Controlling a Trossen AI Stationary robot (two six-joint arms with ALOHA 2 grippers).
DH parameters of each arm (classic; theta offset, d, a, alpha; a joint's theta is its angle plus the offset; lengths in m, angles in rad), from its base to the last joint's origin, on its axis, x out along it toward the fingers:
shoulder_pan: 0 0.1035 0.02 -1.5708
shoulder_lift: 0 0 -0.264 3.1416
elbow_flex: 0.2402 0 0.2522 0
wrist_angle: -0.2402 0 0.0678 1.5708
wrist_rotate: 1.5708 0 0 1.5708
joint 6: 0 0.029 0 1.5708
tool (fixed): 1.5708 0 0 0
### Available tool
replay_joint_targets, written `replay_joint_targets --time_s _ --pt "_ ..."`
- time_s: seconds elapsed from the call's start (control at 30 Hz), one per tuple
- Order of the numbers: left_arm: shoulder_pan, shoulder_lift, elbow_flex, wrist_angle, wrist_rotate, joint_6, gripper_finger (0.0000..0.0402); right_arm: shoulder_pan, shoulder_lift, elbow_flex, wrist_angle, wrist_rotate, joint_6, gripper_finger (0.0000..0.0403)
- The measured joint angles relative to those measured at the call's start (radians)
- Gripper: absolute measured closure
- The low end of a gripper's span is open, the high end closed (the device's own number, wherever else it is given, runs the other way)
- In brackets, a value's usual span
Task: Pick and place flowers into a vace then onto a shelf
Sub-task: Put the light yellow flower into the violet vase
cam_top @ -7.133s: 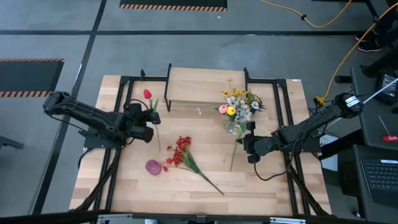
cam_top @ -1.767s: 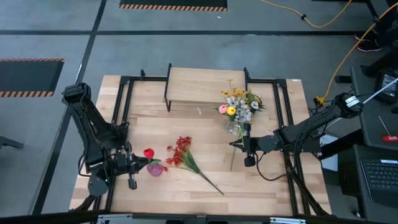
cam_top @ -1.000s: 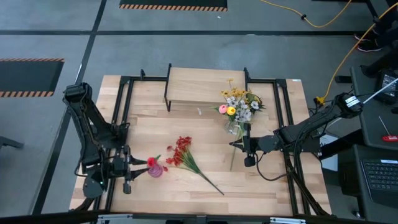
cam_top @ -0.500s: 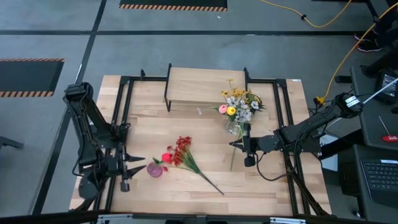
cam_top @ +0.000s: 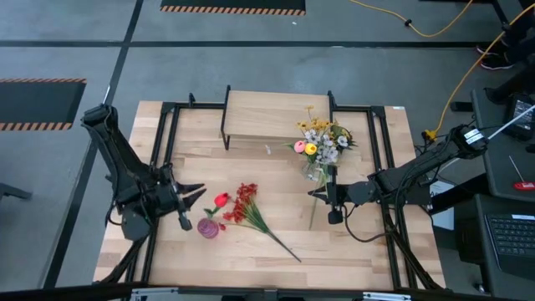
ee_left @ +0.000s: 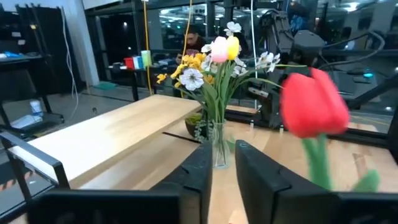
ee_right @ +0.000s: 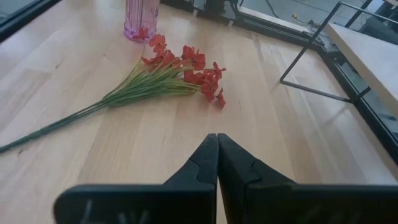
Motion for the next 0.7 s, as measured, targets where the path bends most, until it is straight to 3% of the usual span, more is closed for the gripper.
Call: replay_joint_targets --time_s 0.17,0.47,0.7 --pt "0.025 -0.057 0.000 -0.114 0.015 0.059 0.0386 0.000 -0.001 0.000 -0.001 -0.001 0.022 0.0396" --pt "0.090 -0.146 0.000 -0.545 0.089 -0.377 0.0400 0.001 -0.026 0.000 -0.001 -0.036 0.026 0.0396" --pt "0.216 -0.146 0.000 -0.656 0.155 -0.452 0.0400 0.003 -0.049 0.001 -0.017 -0.061 0.082 0.0396"
